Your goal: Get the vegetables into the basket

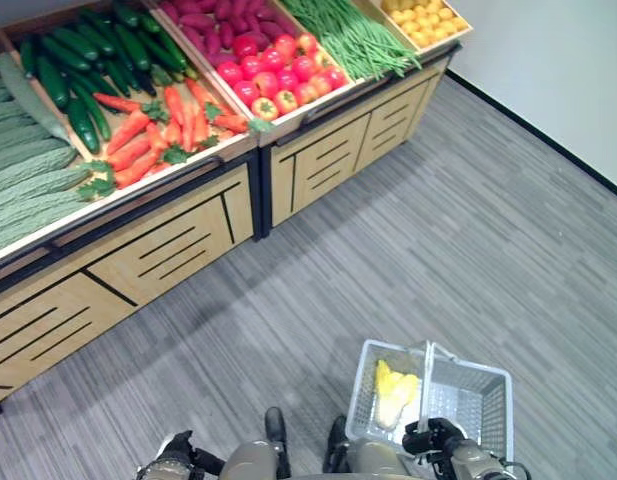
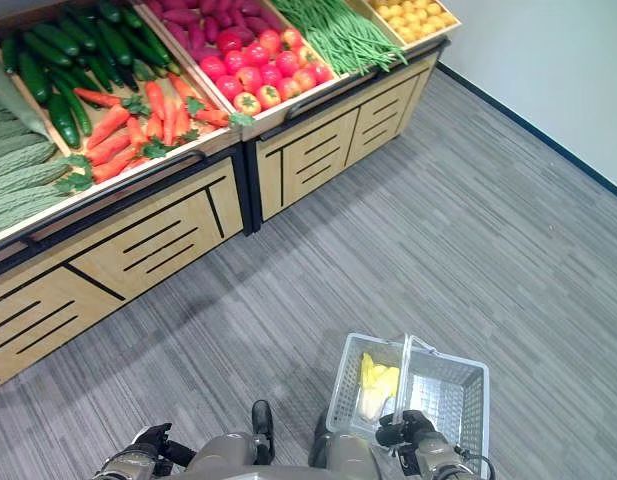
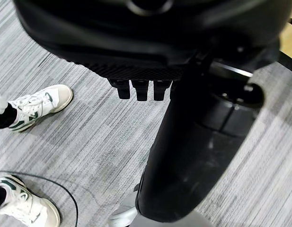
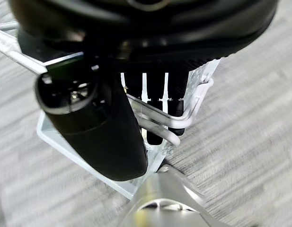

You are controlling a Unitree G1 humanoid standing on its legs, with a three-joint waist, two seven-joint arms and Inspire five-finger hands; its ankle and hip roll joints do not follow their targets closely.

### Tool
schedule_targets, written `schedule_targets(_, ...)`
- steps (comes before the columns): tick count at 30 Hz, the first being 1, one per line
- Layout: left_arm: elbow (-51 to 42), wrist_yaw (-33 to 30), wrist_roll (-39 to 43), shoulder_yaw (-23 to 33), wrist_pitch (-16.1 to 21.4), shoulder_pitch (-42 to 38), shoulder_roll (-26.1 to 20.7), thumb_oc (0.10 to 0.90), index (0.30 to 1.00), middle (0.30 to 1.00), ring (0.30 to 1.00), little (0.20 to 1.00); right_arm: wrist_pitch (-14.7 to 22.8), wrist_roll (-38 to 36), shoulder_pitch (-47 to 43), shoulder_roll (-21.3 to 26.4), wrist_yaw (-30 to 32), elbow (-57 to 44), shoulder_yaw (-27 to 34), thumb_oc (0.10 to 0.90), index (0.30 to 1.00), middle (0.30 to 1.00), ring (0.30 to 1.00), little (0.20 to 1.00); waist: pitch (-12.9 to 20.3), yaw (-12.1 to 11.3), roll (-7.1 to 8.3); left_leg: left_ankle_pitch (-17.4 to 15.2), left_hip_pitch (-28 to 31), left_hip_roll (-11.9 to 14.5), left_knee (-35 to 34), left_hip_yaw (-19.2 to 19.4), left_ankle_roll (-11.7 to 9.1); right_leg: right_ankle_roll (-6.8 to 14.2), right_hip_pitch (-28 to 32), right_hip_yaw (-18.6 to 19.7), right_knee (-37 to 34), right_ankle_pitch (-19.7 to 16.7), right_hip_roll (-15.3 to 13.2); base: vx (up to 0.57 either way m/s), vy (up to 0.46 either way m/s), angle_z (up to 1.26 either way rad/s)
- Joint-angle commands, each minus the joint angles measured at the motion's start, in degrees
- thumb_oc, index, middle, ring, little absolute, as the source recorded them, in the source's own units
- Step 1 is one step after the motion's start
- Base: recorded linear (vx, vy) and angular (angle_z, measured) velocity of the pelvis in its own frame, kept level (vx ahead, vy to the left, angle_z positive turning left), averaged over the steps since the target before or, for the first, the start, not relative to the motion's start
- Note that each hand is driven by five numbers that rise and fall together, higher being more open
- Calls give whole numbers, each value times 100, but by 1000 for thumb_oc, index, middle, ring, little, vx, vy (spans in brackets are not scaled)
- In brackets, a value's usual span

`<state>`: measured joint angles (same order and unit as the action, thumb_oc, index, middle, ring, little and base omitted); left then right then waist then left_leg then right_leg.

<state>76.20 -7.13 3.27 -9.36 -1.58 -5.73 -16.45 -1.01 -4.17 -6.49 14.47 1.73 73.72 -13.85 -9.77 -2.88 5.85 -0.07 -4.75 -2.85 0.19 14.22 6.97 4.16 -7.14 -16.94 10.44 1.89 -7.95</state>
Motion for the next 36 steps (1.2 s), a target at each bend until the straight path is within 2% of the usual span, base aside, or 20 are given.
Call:
schedule_targets(1,-39,24,-45,129,87,-99,-27,900,1000,1000,1000,1000,-76,284,212,111,-180,100,-220,400,300,300,300,300,-197,-108,8,-751,104,78,371,-438,-166,417,146,285,189,-362,-315,18,194,24)
schedule_targets(3,-45,38,-50,113,73,-103,-61,900,1000,1000,1000,1000,-60,247,216,104,-187,17,-232,400,300,300,300,300,-263,-117,32,-824,96,18,519,-601,-79,421,-18,425,824,-435,-369,-9,174,15)
schedule_targets(4,-71,35,-28,97,69,-157,-82,900,1000,1000,1000,1000,-38,176,173,109,-187,-63,-252,400,300,300,300,300,-321,-87,39,-759,34,-42,556,-758,-9,317,-295,763,1217,-593,-274,-33,117,34)
schedule_targets(5,-71,35,-28,97,69,-158,-82,900,1000,1000,1000,1000,-38,176,172,108,-187,-63,-252,400,300,300,300,300,-308,-88,43,-757,17,-44,559,-754,-9,316,-316,767,1226,-591,-276,-28,83,48)
schedule_targets(8,-53,34,-28,88,76,-183,-95,900,1000,1000,1000,1000,-34,90,155,130,-198,-65,-296,400,300,300,300,300,-301,-20,-33,-620,67,-36,406,-1038,-57,182,-493,1554,772,-513,165,24,28,67)
schedule_targets(11,-34,34,-53,6,87,-265,-84,900,1000,1000,1000,1000,-31,9,136,137,-188,-6,-323,400,300,300,300,300,-368,30,-60,-506,4,-47,420,-1287,-126,172,-732,2304,126,-485,499,-7,-41,47)
schedule_targets(13,-27,21,-64,-49,91,-330,-78,900,1000,1000,1000,1000,-33,-28,142,132,-178,-3,-343,400,300,300,300,300,-418,64,-31,-450,-14,-85,380,-1468,-172,208,-803,2603,-156,-520,603,-20,-118,50)
schedule_targets(14,-30,19,-60,-63,94,-345,-73,900,1000,1000,1000,1000,-33,-6,147,125,-174,-26,-361,400,300,300,300,300,-434,68,-16,-408,-25,-98,340,-1540,-200,233,-853,2634,-291,-567,610,-7,-150,84)
schedule_targets(17,-61,-13,-5,-82,100,-365,-56,900,1000,1000,1000,1000,-39,136,152,135,-167,-135,-459,400,300,300,300,300,-482,64,16,-337,-33,-134,286,-1671,-259,258,-927,2379,-526,-718,508,-5,-186,65)
schedule_targets(20,-68,-15,29,-119,121,-394,-19,900,1000,1000,1000,1000,-16,460,125,140,-235,-221,-687,400,300,300,300,300,-434,60,31,-213,-22,-111,124,-1875,-373,188,-695,2143,-670,-605,449,28,-338,47)
schedule_targets(25,8,10,166,-160,149,-370,91,900,1000,1000,1000,1000,7,794,-70,268,-266,-249,-985,400,300,300,300,300,-261,60,-95,-14,-50,91,-48,-2218,-566,6,-493,1817,-781,-464,527,48,-302,62)
schedule_targets(30,4,34,255,-173,145,-364,176,900,1000,1000,1000,1000,18,832,-152,303,-267,-279,-1074,400,300,300,300,300,-255,91,-182,126,-109,232,-66,-2411,-758,-158,-365,1580,-778,-273,603,1,-268,36)
schedule_targets(31,-17,29,313,-195,138,-378,206,900,1000,1000,1000,1000,28,813,-178,303,-238,-300,-1080,400,300,300,300,300,-274,111,-221,245,-185,304,-80,-2470,-852,-230,-356,1404,-704,-168,624,-22,-176,38)
schedule_targets(32,-17,29,313,-195,138,-378,206,900,1000,1000,1000,1000,28,813,-179,303,-238,-300,-1080,400,300,300,300,300,-274,122,-223,248,-186,304,-84,-2482,-853,-230,-355,1392,-702,-165,622,-33,-274,68)
schedule_targets(34,-36,53,367,-226,125,-384,247,900,1000,1000,1000,1000,27,875,-206,326,-240,-346,-1128,400,300,300,300,300,-336,148,-297,432,-185,405,-208,-2527,-962,-334,-298,1126,-540,40,649,-33,-264,83)
schedule_targets(35,-48,51,355,-274,114,-409,280,900,1000,1000,1000,1000,27,892,-220,329,-223,-387,-1139,400,300,300,300,300,-361,210,-328,567,-251,459,-297,-2419,-973,-373,-266,933,-498,133,626,-66,-264,69)
schedule_targets(36,-49,37,360,-286,104,-439,316,900,1000,1000,1000,1000,21,871,-240,337,-192,-380,-1103,400,300,300,300,300,-396,249,-354,600,-289,481,-316,-2124,-916,-389,-203,796,-501,130,564,-68,-158,109)
